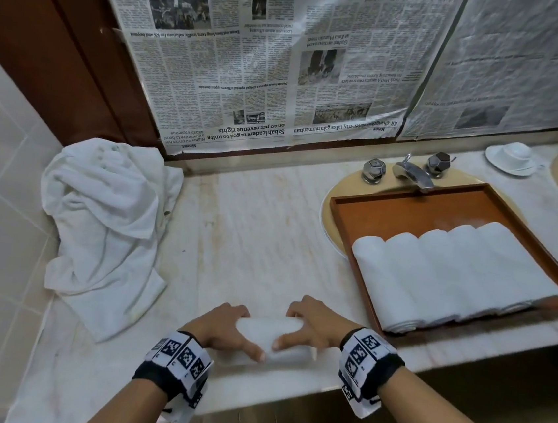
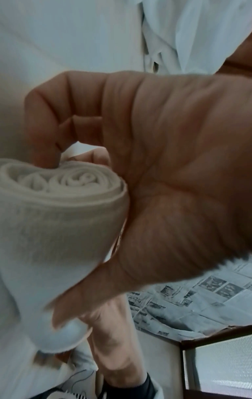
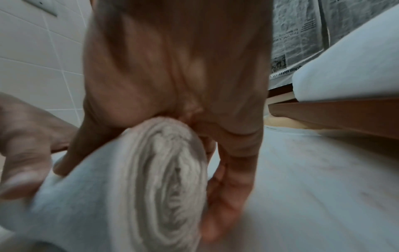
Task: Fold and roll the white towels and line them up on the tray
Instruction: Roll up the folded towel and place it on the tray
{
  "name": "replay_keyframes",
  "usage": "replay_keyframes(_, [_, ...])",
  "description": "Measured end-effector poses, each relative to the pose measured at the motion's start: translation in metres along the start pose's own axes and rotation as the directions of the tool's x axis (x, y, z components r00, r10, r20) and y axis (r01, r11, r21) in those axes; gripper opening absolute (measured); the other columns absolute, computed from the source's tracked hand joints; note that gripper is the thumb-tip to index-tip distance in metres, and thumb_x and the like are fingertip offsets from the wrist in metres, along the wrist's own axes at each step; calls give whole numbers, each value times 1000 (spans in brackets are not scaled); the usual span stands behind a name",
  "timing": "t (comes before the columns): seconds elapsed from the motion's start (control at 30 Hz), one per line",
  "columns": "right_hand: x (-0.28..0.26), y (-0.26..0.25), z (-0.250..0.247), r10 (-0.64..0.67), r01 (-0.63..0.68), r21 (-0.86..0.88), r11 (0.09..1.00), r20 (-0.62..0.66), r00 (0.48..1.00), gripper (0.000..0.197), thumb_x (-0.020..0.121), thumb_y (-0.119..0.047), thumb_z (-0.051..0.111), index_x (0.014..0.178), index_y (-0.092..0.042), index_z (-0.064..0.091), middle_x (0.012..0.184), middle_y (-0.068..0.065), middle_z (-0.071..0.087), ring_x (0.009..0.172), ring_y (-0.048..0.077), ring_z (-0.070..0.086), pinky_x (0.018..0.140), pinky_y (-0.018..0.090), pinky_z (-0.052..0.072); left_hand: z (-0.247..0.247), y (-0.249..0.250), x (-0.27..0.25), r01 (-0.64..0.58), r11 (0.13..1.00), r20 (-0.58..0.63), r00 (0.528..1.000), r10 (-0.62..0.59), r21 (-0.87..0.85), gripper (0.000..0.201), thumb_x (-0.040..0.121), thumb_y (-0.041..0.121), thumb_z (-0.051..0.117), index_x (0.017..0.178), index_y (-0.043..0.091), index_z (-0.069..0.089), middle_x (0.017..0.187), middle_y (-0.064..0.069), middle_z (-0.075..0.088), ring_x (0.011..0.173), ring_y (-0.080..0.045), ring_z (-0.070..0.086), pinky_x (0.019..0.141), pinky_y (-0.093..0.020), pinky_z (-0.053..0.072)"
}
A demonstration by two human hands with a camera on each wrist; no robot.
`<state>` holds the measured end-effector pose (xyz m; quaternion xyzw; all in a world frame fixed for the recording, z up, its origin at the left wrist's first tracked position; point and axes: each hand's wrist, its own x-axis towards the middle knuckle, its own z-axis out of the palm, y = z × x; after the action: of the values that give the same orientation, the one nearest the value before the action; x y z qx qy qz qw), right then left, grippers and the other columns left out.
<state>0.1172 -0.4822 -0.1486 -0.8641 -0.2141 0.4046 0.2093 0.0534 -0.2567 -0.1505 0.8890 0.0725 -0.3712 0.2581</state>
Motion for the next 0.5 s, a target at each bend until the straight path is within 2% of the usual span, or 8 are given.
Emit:
replay_keyframes(0.13, [-15, 7, 13, 14, -4, 128, 992, -80, 997, 57, 62, -67, 79, 101, -38, 48, 113, -2, 54, 103, 19, 51, 88, 35, 45, 11, -4, -7, -34, 998, -47, 998, 37, 48, 86, 45, 76, 79, 113, 35, 49, 113, 7, 50, 104, -15, 50, 89, -34, 49])
replay_keyframes(0.23, [-24, 8, 20, 37, -12, 206, 979, -118, 992, 55, 62, -69, 77, 100, -41, 48, 111, 2, 59, 100, 21, 54, 91, 38, 47, 13, -3, -13, -97, 995, -63, 993, 97, 2, 74, 48, 73, 81, 104, 34, 50, 104, 9, 59, 93, -11, 57, 73, -26, 49])
replay_keyframes(0.3, [-34, 8, 20, 49, -17, 237, 971, -128, 991, 52, 65, -71, 73, 102, -44, 48, 112, 2, 59, 102, 21, 54, 94, 40, 47, 9, 0, -16, -141, 990, -46, 989, 139, -23, 69, 52, 72, 81, 101, 34, 51, 102, 9, 63, 90, -9, 60, 72, -26, 50])
replay_keyframes(0.4, [-56, 5, 12, 43, -4, 248, 969, -154, 987, 50, 77, -67, 68, 117, -43, 51, 122, -1, 59, 110, 20, 55, 98, 38, 47, -5, 14, -20, -202, 978, -56, 978, 199, -56, 65, 56, 69, 82, 102, 34, 53, 101, 9, 65, 91, -9, 61, 74, -25, 50])
replay_keyframes(0.5, [-80, 6, -3, 0, 41, 164, 986, -240, 971, 71, 82, -63, 69, 141, -33, 44, 139, -6, 49, 127, 15, 46, 106, 33, 37, -23, 42, -21, -287, 956, -80, 956, 282, -59, 64, 58, 68, 82, 105, 36, 52, 101, 8, 66, 90, -10, 62, 72, -26, 50])
